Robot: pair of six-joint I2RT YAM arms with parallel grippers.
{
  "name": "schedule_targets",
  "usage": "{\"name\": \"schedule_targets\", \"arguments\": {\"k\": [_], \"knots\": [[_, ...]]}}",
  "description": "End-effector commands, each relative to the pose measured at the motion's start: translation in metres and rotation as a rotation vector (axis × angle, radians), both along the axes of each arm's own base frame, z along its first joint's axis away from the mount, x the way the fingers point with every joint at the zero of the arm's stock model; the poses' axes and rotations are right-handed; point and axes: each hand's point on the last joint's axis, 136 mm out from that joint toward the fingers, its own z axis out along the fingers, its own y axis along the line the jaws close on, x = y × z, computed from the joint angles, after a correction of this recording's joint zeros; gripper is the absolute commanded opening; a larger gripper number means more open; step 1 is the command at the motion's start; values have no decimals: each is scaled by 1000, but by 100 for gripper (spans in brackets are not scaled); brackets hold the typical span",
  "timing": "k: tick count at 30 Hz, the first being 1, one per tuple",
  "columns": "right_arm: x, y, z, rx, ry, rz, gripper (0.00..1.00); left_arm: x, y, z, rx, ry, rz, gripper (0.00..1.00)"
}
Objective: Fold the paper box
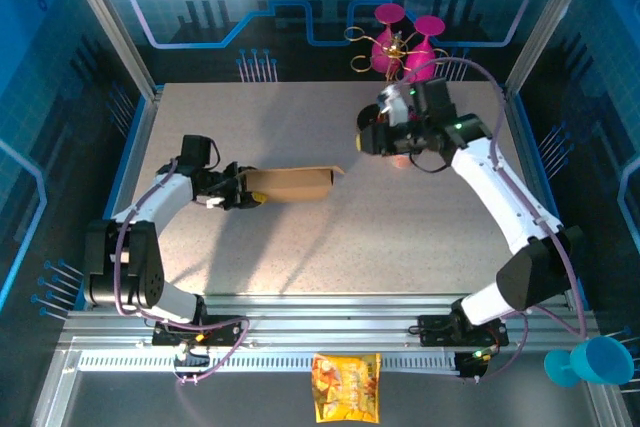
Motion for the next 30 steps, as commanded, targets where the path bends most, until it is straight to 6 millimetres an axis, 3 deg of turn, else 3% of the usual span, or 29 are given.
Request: {"name": "schedule_targets", "arguments": {"k": [1, 5, 13, 23, 30], "knots": [[-9, 7, -36, -292, -194, 225, 35, -14, 0, -9, -29, 94, -44, 11], [-19, 22, -70, -445, -178, 341, 40, -17, 4, -23, -25, 141, -46, 10], [-30, 38, -92, -491, -126, 395, 44, -19, 12, -32, -6, 177, -18, 10], [-22, 52, -99, -492, -86, 388, 28, -22, 14, -35, -2, 192, -16, 10], [-20, 55, -99, -488, -71, 385, 8, -23, 13, -36, -2, 194, -15, 9]]}}
